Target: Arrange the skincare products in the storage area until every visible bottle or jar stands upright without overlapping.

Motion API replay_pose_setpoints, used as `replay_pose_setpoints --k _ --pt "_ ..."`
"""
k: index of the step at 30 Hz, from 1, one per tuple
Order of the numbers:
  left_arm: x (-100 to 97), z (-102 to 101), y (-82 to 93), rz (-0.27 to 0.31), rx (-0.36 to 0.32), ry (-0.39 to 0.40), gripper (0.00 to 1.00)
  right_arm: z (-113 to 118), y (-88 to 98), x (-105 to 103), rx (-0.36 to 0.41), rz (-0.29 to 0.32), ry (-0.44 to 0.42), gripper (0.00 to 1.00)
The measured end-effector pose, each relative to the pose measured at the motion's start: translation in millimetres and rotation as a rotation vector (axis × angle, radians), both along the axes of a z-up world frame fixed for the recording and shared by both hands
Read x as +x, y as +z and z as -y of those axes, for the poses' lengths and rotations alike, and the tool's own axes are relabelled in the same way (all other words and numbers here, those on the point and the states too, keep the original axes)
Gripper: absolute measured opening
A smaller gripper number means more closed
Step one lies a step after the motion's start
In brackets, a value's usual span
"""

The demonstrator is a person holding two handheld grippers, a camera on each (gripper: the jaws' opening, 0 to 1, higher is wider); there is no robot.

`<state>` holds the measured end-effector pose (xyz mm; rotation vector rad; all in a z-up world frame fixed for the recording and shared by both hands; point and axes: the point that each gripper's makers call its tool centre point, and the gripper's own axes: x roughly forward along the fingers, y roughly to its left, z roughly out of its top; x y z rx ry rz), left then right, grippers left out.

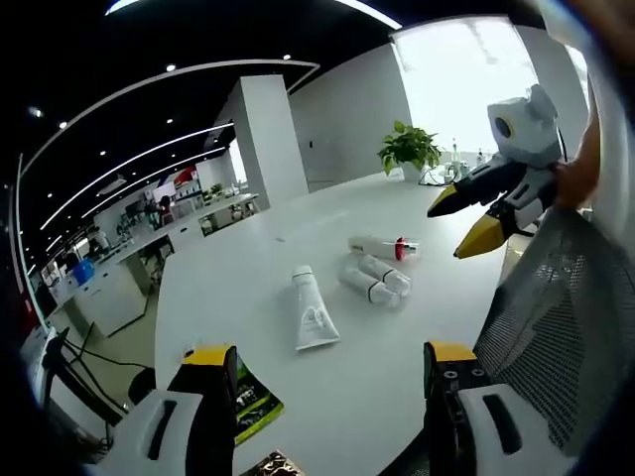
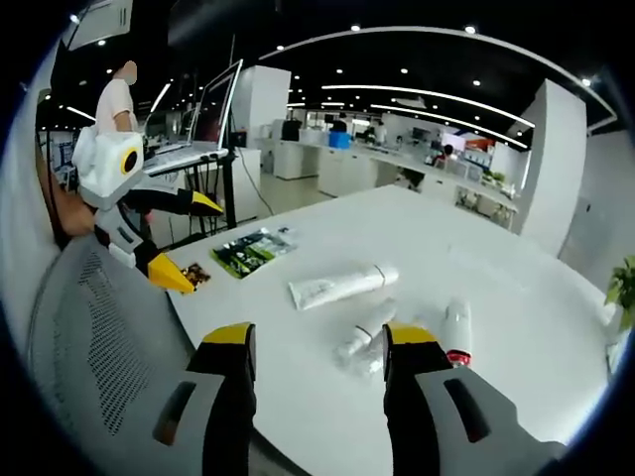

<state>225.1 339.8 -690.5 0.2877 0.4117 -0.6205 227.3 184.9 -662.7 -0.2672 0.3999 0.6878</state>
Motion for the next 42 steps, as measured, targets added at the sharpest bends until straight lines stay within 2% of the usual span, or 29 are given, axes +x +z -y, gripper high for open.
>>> replay_pose_setpoints --k 17,29,42 --pt "-1.4 0.0 -9.3 -0.037 0.023 -0.004 0.78 0.0 -4.8 -0.8 -0.029 -0.011 0.008 0.49" --pt "-2.4 -0.7 -15.8 -0.051 0.037 -0.016 0.78 -1.3 -1.4 -2.4 -0.034 0.015 0.021 0.48" --pt "-8.1 3.9 -24.1 -0.103 0.058 -0.036 0.78 -0.6 -5.0 -4.6 -0.062 0.013 0.035 0.46"
